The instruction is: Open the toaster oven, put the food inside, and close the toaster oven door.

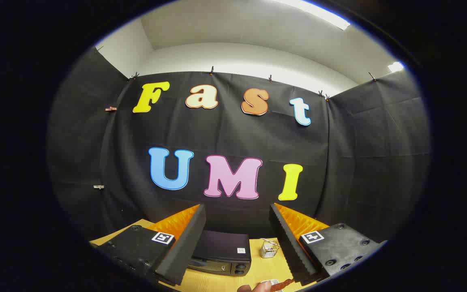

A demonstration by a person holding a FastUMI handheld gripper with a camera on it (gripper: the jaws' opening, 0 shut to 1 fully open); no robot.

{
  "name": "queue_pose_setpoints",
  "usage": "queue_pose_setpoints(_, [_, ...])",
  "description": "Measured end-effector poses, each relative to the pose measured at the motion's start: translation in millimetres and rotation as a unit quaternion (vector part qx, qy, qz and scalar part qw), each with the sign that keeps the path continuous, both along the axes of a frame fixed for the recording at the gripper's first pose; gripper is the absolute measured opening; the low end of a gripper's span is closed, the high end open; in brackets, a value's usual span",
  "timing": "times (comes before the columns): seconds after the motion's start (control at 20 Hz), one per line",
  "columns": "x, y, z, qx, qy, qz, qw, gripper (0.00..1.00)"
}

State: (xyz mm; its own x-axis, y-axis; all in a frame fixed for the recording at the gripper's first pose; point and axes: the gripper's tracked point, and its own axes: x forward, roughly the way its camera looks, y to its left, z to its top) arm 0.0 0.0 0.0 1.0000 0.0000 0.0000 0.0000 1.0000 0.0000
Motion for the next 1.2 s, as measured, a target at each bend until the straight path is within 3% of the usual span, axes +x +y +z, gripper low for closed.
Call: queue_pose_setpoints(1.2, [16.9,32.1,-36.5,0.03,0.031,0.025,0.999,0.97])
